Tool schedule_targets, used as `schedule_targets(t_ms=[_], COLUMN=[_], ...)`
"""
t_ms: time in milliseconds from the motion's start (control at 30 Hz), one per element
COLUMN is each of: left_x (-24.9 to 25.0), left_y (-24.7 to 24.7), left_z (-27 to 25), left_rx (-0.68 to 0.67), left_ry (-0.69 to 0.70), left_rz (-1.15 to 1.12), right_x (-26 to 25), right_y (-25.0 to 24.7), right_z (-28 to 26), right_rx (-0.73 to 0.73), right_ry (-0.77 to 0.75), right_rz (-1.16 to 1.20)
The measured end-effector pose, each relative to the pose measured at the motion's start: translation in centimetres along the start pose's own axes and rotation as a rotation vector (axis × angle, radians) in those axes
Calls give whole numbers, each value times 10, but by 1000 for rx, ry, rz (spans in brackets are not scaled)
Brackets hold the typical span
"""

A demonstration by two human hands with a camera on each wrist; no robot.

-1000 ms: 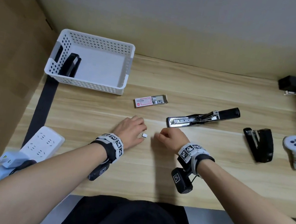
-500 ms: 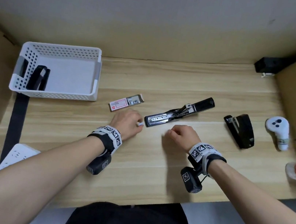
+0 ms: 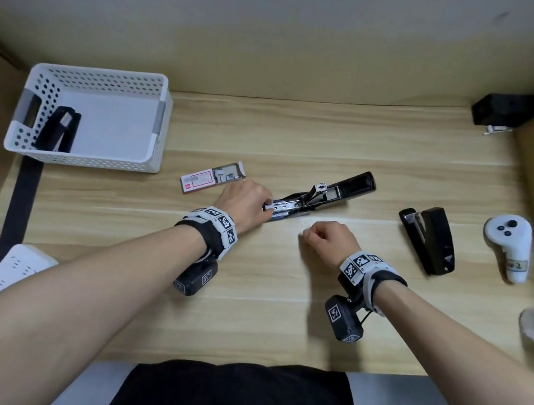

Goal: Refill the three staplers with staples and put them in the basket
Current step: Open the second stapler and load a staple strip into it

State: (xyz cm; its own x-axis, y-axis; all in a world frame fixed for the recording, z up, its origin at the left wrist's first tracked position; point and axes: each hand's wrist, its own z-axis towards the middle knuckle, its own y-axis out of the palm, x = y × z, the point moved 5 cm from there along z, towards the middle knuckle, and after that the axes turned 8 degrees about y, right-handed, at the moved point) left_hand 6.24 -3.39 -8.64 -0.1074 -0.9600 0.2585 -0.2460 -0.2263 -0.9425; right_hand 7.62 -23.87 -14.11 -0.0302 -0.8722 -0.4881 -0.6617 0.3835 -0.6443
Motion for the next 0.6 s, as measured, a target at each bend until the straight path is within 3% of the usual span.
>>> schedule_targets(t_ms=[600], left_x=[-6], left_y=[5], left_z=[2], left_rx=[8], left_ry=[-39], left_rz=[-80], right_x=[-33], right_y=[3], right_z=[0], right_rx=[11], right_ry=[-103], right_rz=[13])
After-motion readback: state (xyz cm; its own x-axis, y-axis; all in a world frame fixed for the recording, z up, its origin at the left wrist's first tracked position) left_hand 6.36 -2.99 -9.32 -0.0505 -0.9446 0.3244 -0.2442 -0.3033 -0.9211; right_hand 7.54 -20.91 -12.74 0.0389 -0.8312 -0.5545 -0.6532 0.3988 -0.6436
